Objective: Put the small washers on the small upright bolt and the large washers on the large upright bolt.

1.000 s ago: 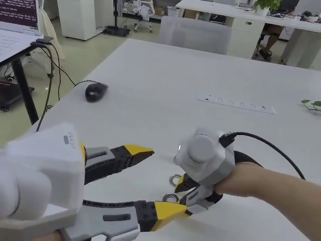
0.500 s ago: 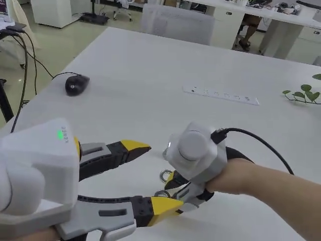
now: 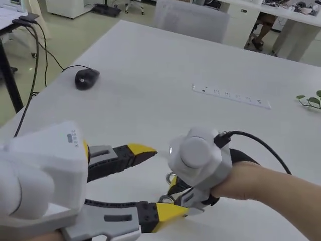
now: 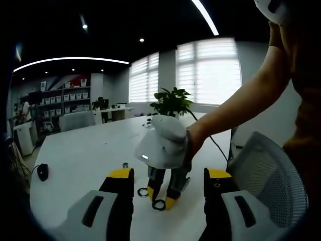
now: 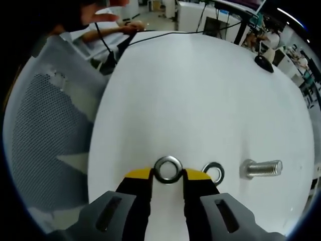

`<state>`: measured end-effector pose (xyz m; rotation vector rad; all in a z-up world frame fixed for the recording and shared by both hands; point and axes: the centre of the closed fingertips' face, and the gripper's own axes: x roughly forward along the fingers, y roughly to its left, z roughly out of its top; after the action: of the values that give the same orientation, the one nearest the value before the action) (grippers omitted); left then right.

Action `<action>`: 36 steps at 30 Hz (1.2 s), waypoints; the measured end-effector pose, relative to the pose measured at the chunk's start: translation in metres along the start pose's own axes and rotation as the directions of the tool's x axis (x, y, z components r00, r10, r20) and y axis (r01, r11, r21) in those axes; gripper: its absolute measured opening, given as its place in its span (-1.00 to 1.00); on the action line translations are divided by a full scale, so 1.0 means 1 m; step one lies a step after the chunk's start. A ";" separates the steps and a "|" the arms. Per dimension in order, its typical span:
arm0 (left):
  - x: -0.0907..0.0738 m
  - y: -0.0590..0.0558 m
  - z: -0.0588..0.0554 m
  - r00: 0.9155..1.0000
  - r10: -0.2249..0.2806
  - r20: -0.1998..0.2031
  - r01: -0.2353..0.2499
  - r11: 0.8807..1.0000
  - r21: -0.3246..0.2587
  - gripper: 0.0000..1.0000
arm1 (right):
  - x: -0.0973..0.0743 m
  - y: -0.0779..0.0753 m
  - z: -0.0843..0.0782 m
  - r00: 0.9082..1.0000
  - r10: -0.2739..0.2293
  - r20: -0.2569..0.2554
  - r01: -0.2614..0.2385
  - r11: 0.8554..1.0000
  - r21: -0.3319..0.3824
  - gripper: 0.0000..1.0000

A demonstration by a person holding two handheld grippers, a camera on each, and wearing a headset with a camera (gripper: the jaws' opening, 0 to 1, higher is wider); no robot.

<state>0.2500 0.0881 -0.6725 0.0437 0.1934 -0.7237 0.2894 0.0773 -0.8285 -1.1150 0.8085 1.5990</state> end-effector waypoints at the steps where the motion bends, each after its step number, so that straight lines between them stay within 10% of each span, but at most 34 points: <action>1: -0.001 0.001 0.000 1.000 0.006 -0.001 -0.006 1.000 0.001 0.10 | 0.000 -0.001 0.000 1.000 -0.003 -0.002 0.003 1.000 -0.002 -0.52; 19: 0.006 -0.004 0.000 0.998 0.033 -0.046 -0.032 0.999 0.018 0.10 | -0.031 -0.007 -0.009 0.999 0.006 0.043 -0.006 1.000 0.007 -0.57; 36: 0.014 -0.002 -0.002 0.997 0.046 -0.066 -0.045 0.999 0.014 0.10 | -0.101 -0.086 -0.017 0.988 -0.142 0.063 0.141 0.990 0.013 -0.57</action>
<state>0.2593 0.0777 -0.6770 0.0837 0.2512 -0.6784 0.3860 0.0523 -0.7388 -1.0854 0.6779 1.5036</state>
